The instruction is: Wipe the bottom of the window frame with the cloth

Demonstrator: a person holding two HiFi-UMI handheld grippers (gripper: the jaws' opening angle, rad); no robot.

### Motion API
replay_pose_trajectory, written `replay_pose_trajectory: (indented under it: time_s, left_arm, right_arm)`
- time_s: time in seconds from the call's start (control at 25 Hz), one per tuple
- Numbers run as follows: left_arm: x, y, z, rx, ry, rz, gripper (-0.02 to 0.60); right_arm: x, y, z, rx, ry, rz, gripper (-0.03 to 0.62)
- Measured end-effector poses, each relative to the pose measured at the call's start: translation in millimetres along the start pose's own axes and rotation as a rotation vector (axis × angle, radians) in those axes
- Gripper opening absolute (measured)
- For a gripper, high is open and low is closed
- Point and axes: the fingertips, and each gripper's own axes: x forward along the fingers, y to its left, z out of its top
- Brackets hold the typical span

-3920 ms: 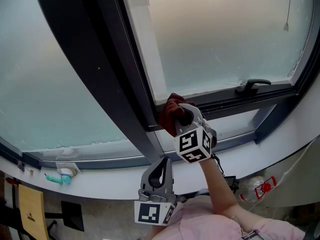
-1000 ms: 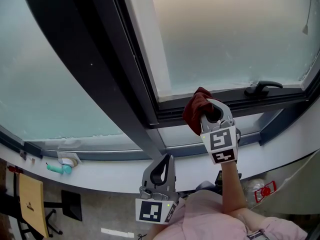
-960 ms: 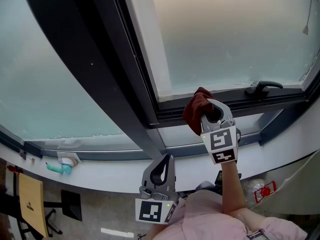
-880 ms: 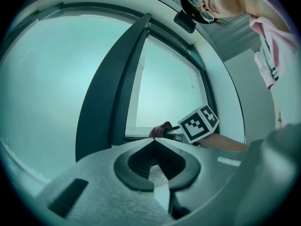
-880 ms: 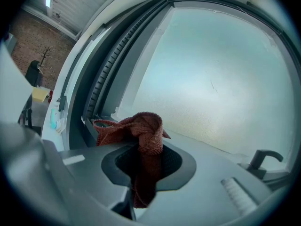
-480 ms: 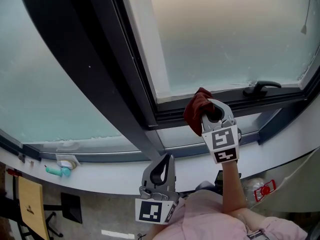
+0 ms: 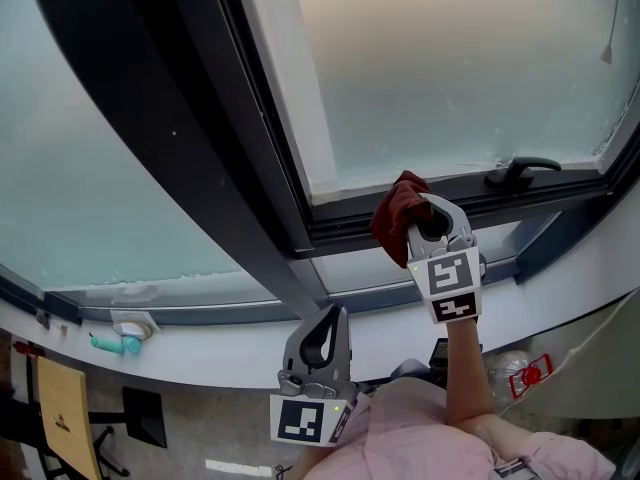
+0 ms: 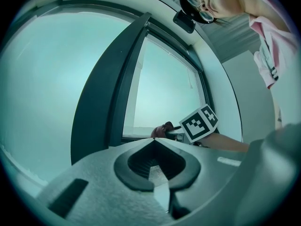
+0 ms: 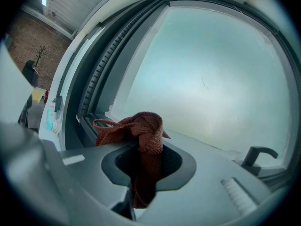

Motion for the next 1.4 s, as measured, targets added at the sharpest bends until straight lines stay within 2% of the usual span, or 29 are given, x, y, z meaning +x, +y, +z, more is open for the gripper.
replay_pose_trajectory:
  time_s: [0.28,1.4]
  left_arm:
    - [6,-3,-2,-0.006,-0.001,-0.019,-0.005]
    - [32,-31,-7,-0.007,0.013,-0.060,-0.005]
  right_arm:
    - [-4,-17,-7,0.014,0.011,-0.038,0.063]
    - [-19,-65,-27,0.045,0.022,-0.095,0.063]
